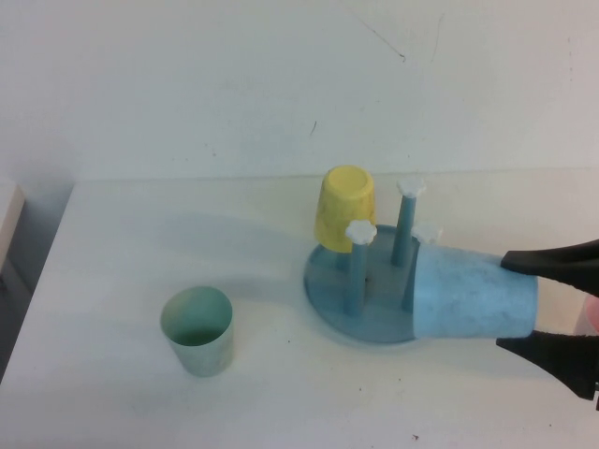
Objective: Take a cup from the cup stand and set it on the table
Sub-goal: Hand over the cup
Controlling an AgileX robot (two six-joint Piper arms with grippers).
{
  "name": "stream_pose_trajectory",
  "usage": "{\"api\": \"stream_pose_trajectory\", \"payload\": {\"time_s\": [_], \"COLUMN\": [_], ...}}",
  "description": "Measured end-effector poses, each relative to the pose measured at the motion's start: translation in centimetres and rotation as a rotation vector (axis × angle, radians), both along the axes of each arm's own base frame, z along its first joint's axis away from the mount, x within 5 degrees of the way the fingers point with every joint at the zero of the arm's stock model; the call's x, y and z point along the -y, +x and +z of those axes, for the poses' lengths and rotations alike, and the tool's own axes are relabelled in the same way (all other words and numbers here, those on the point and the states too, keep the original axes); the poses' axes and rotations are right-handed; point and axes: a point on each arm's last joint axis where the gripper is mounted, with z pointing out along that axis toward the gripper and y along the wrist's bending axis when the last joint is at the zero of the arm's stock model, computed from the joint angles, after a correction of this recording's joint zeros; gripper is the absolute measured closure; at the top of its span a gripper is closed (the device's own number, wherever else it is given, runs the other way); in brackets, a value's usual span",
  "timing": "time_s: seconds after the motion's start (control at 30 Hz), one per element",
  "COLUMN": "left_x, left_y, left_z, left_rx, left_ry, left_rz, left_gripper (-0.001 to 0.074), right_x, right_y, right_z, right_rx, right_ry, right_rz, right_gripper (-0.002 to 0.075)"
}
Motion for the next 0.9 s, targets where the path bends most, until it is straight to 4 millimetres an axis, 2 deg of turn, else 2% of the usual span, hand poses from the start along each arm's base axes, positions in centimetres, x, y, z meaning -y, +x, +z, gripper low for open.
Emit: {"api": "stream_pose_trajectory", "payload": {"time_s": [0.5,0.57,0.67,0.73,0.9], "left_x": [0.0,0.3,1.0,1.1,0.7], "left_y": [0.0,0.1,0.2,0.2,0.4], "left_z": [0.1,0.3,0.7,1.3,2.0], "left_rx": [0.008,0.027,0.051,0.093,0.177], "left_ry": [-0.013,-0.158,-0.600,-0.787,-0.911], "left_rz": [0.002,0.014,0.042,0.058,0.089], "left_gripper": [0.0739,0.0738,0.0738,0.0738,0.0738], "right_x": [0.1,0.1,0.1,0.1,0.1], "right_y": [0.2,0.2,0.3,0.4,0.5], "right_z": [-0.2,-0.3,-0.4,-0.5,-0.7], "right_rx": [-0.021,-0.021,-0.027,-0.034,-0.039], "right_ry": [0.001,-0.002,-0.005,-0.004,-0.006], "right_rz": [-0.012,-0.015,-0.021,-0.021,-0.020], "right_gripper": [0.0171,0.0171,0.0171,0.0171,0.0171]}}
